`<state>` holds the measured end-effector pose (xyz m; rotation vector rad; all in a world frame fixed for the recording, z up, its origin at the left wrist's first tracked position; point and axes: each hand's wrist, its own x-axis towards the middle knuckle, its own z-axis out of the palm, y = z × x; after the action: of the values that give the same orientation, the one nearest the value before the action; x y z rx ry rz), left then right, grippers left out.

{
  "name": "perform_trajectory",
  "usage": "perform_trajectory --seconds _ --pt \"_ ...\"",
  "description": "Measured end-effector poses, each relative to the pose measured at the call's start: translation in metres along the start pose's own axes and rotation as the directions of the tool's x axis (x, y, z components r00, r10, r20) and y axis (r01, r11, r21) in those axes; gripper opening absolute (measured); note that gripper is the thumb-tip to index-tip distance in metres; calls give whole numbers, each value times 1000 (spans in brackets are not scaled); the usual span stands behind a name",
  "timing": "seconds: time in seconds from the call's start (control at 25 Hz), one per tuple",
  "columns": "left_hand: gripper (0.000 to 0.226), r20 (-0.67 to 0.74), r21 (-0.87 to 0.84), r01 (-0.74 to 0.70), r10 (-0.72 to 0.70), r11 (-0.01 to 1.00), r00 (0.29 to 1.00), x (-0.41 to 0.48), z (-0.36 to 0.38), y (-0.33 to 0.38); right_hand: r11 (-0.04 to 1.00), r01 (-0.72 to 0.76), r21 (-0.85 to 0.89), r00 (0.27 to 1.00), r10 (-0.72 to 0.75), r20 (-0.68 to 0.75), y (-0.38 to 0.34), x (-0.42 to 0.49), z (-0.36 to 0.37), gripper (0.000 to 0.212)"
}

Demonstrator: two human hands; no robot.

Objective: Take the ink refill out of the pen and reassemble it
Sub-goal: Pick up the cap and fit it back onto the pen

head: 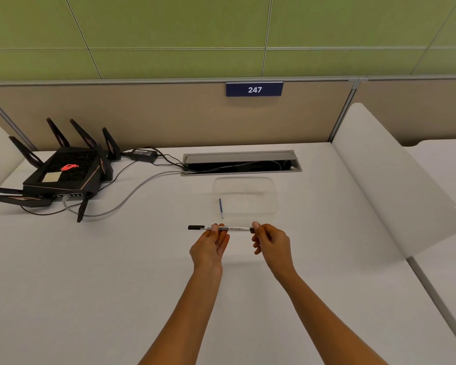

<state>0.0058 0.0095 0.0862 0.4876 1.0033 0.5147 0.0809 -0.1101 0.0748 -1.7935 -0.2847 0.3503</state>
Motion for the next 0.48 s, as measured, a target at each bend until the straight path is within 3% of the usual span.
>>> perform_trajectory --seconds 0.16,0.36,0.48 --pt "18 -5 -11 -9 9 1000 1000 2 0 1 998 55 27 998 -55 -8 0 -1 -1 13" --pt "19 -6 -10 0 0 1000 1000 1 0 1 1000 0 9 1000 0 -28 -3 1 1 28" --pt "20 -17 -16 -4 4 1000 1000 2 0 1 998 43 53 999 -41 -35 -2 -1 1 14"
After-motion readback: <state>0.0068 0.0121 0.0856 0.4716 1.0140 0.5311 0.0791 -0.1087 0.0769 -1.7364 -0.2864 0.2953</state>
